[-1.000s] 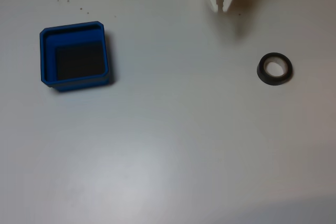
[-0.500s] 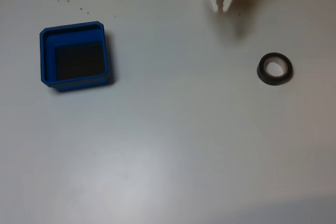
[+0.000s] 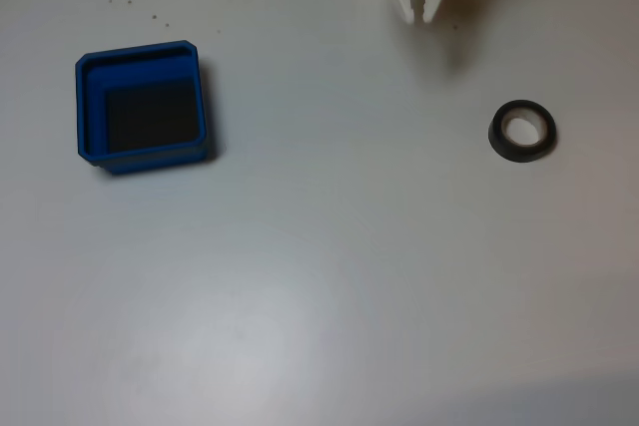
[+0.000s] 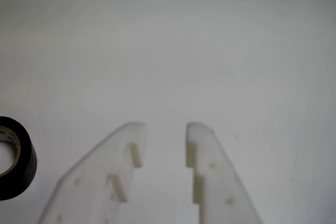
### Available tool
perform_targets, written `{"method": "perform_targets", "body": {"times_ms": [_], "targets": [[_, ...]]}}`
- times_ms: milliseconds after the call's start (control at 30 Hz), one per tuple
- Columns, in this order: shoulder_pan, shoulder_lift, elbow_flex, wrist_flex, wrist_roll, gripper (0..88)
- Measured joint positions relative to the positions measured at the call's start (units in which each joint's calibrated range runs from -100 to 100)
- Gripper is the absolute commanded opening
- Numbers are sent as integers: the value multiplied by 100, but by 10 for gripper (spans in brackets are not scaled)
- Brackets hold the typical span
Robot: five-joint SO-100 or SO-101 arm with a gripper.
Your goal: Pick the black tape roll and drop it in the blue box
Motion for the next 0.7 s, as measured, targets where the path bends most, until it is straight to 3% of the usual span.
{"method": "perform_targets", "body": {"times_ms": [167,533,700], "targets": [[-49,0,0,0,0,16],[-2098,0,0,0,17,16],[-2464,0,0,0,17,16]]}}
